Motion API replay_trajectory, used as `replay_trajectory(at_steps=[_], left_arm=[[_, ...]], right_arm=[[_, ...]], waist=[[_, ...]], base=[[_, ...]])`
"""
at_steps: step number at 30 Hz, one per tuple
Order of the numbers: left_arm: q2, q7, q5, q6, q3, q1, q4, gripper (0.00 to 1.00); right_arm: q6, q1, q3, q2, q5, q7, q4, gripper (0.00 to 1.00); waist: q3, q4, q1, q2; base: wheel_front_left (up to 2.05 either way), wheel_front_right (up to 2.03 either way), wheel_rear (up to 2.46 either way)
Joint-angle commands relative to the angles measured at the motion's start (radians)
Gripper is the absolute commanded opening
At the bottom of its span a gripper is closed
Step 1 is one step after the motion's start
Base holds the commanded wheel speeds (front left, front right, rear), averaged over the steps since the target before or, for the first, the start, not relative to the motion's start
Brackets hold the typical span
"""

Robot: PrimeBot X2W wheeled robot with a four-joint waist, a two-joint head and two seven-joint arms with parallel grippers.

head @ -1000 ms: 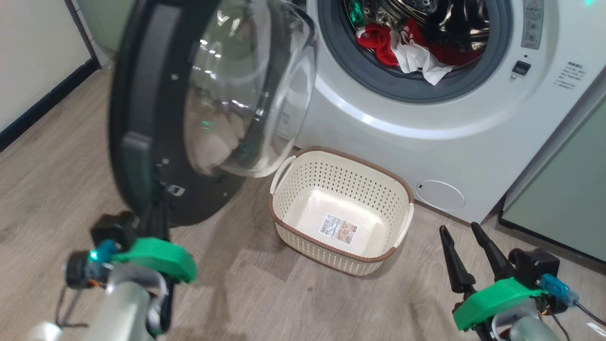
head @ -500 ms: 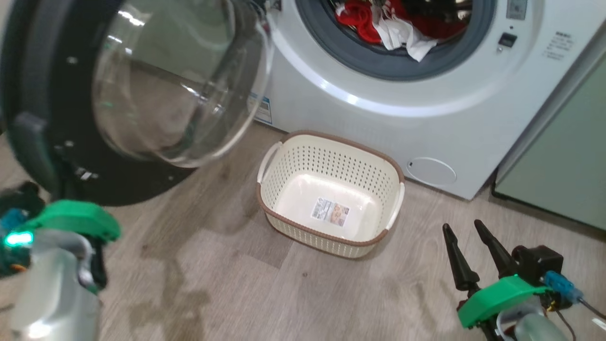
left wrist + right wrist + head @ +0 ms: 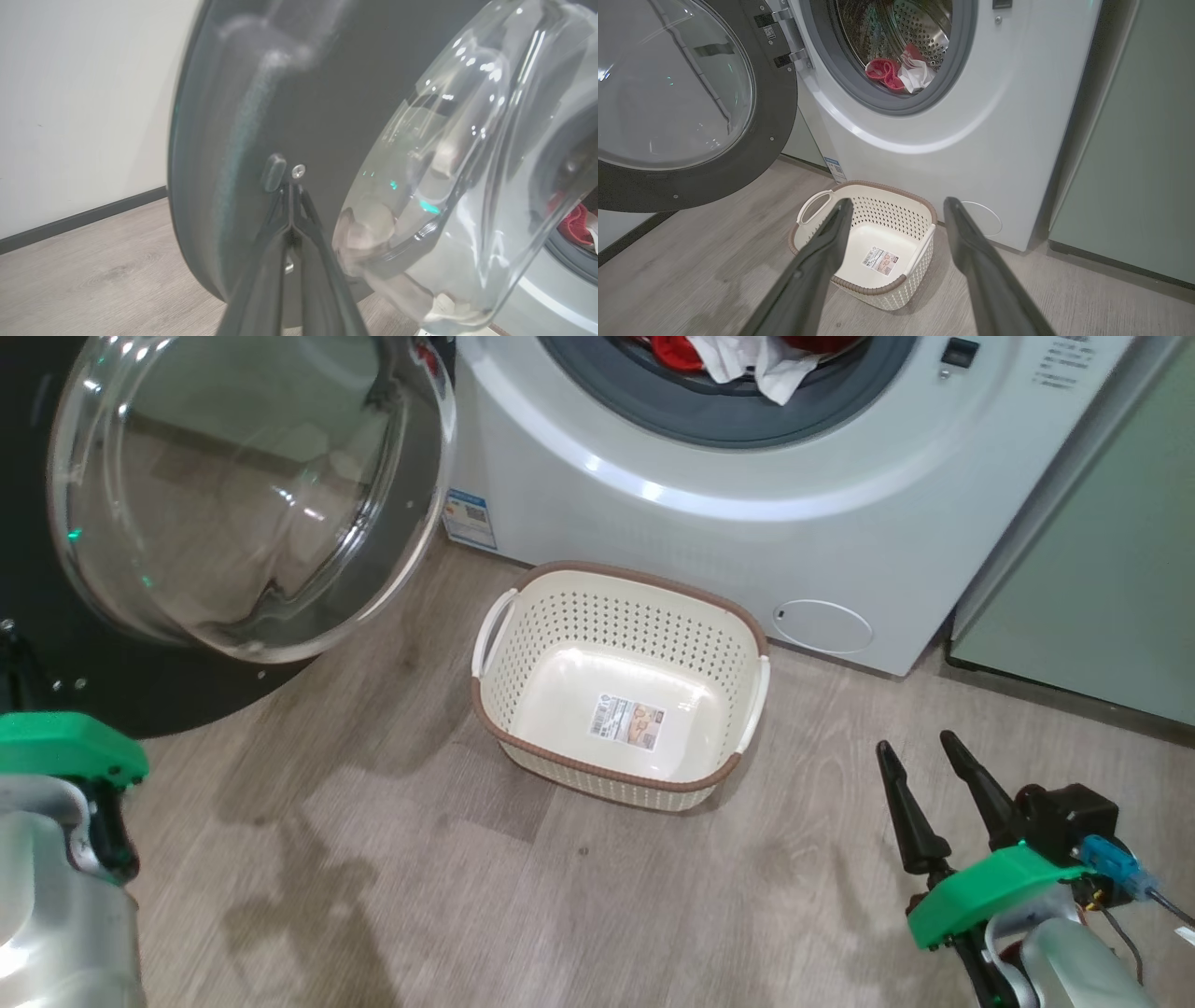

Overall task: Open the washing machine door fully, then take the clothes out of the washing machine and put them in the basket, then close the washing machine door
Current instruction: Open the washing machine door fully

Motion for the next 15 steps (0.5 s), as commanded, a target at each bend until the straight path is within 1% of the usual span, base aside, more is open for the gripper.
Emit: replay_trajectory(at_steps=[1,7,12,15], left_arm=[[0.044,-0.007,0.02,-0.014,0.054,-0.057,-0.021,0.0],[0.029,-0.007,0.078,-0.042,0.084,-0.024,-0.038,0.0],[0.001,-0.007,0.126,-0.073,0.102,0.058,-0.107,0.0],[-0.028,-0.007,0.146,-0.096,0.101,0.115,-0.16,0.0]], right_arm=[[-0.001,-0.025,0.016,-0.015,0.009,-0.006,-0.026,1.0],[-0.001,0.001,0.005,0.007,0.01,-0.006,-0.023,1.0],[-0.001,0.034,-0.006,0.036,0.011,-0.006,-0.025,1.0],[-0.001,0.043,-0.012,0.05,0.009,-0.006,-0.03,1.0]], waist=[[-0.005,-0.01,0.0,0.0],[-0.05,-0.027,0.0,0.0],[-0.109,-0.053,0.0,0.0],[-0.133,-0.076,0.0,0.0]], base=[[0.0,0.0,0.0],[0.0,0.0,0.0],[0.0,0.0,0.0],[0.0,0.0,0.0]])
